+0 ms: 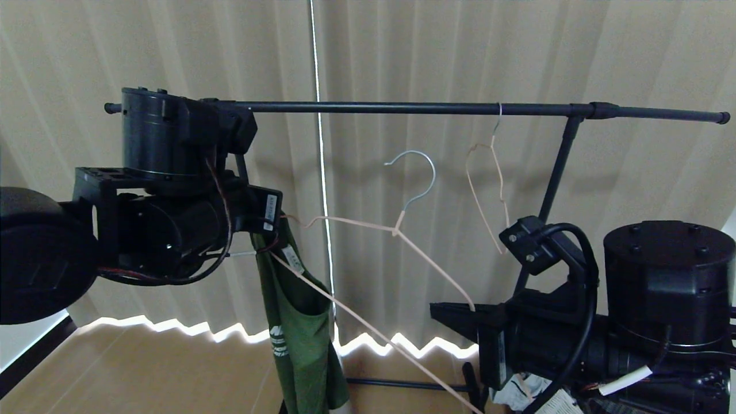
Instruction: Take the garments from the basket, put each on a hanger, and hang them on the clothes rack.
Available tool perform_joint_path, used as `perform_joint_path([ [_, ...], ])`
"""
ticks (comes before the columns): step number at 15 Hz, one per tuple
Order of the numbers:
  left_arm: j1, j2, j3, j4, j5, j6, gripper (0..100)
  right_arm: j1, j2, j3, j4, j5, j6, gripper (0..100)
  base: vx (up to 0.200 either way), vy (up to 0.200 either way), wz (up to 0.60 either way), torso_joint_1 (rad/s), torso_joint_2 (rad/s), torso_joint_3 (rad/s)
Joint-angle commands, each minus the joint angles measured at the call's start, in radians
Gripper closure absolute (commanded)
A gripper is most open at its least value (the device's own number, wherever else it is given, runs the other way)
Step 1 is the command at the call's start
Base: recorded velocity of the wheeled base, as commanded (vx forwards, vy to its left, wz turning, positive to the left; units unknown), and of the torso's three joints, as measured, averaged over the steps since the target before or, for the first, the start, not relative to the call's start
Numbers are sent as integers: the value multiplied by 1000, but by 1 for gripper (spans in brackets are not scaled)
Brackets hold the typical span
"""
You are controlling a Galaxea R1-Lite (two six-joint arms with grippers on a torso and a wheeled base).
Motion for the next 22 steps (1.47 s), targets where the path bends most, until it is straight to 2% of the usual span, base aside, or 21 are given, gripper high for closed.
perform_joint_path([
  [1, 0, -45, 0, 27, 1, -2, 100, -2, 14, -3, -2, -14, 1, 100, 0, 0, 0, 0, 0, 0],
  [5, -4, -85, 9, 83, -1, -2, 100, -36, 49, -39, -9, -41, 45, 100, 0, 0, 0, 0, 0, 0],
  [10, -83, -80, 3, 83, -1, -33, 100, -36, 57, -60, -11, -39, 50, 100, 0, 0, 0, 0, 0, 0],
  [12, -98, -80, -17, 83, -1, -50, 100, -25, 66, -68, -11, -39, 53, 100, 0, 0, 0, 0, 0, 0],
  [14, -104, -67, -63, 87, -1, -82, 100, 29, 64, -66, -3, -44, 65, 100, 0, 0, 0, 0, 0, 0],
  [18, -72, -71, -66, 113, -1, -81, 100, 27, 40, -43, 6, -152, 61, 100, 0, 0, 0, 0, 0, 0],
  [22, -53, -71, -60, 113, 42, -67, 100, -54, 35, -42, 6, -211, 58, 100, 0, 0, 0, 0, 0, 0],
])
